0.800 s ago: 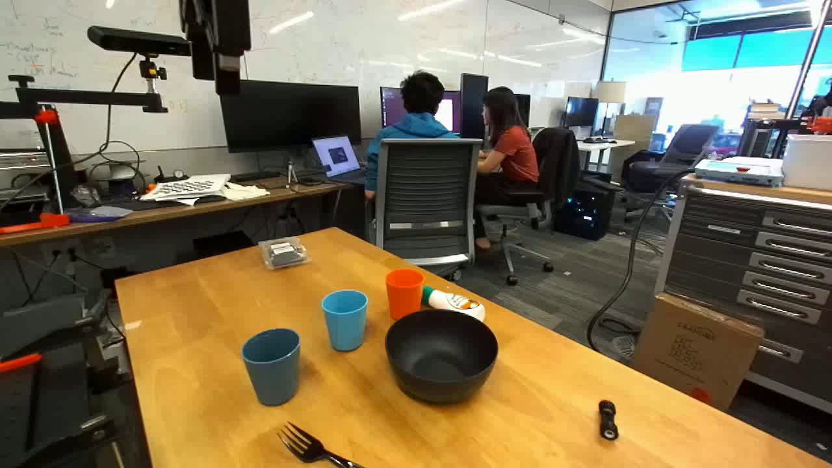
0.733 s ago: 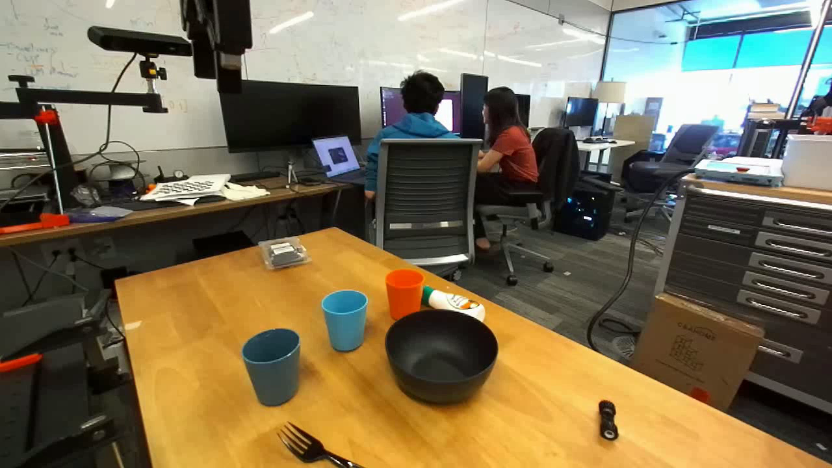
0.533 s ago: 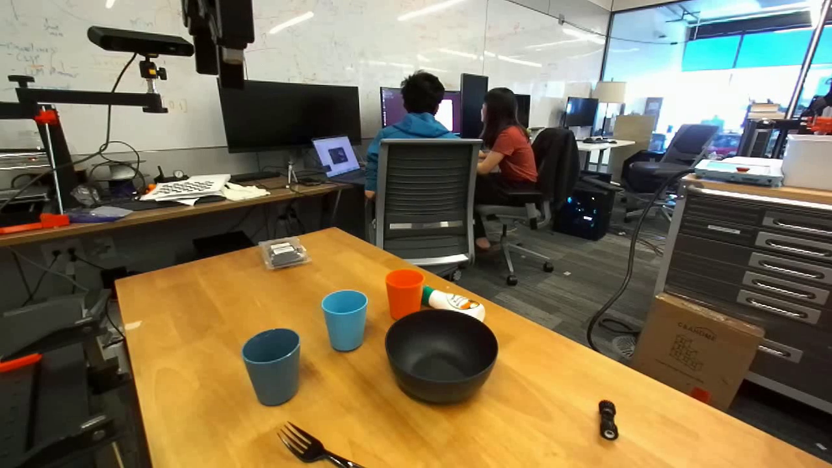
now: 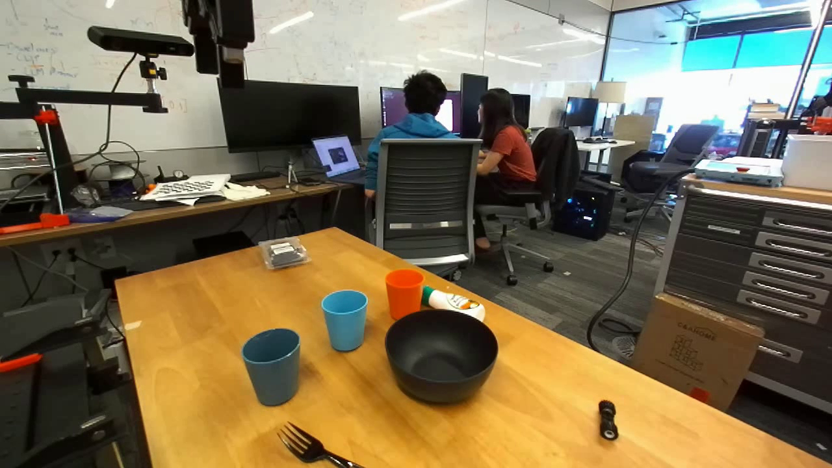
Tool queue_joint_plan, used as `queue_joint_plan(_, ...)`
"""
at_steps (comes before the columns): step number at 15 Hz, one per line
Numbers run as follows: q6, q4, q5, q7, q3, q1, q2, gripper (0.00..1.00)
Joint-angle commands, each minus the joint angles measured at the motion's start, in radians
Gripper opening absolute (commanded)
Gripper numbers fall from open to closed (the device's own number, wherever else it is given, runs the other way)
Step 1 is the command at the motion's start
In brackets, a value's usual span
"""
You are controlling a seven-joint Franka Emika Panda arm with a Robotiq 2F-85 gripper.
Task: Put the cups into each other in the black bowl and put the fork in them beginning with the dark blue one, then the light blue one, and finally the orange one
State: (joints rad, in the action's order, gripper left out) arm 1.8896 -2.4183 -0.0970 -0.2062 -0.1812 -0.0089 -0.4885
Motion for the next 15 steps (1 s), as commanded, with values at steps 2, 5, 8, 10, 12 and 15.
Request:
queue_joint_plan(2, -0.003, 0.002, -0.007, -0.007, 0.015, -0.018, 0.002, 1.0)
queue_joint_plan(5, -0.003, 0.002, -0.007, -0.007, 0.015, -0.018, 0.002, 1.0)
queue_joint_plan(8, -0.003, 0.002, -0.007, -0.007, 0.015, -0.018, 0.002, 1.0)
queue_joint_plan(10, -0.003, 0.002, -0.007, -0.007, 0.015, -0.018, 0.002, 1.0)
queue_joint_plan(12, -0.003, 0.002, -0.007, -0.007, 0.015, -0.018, 0.002, 1.0)
queue_joint_plan(15, 0.078, -0.052, 0.003, -0.015, 0.015, -0.026, 0.011, 1.0)
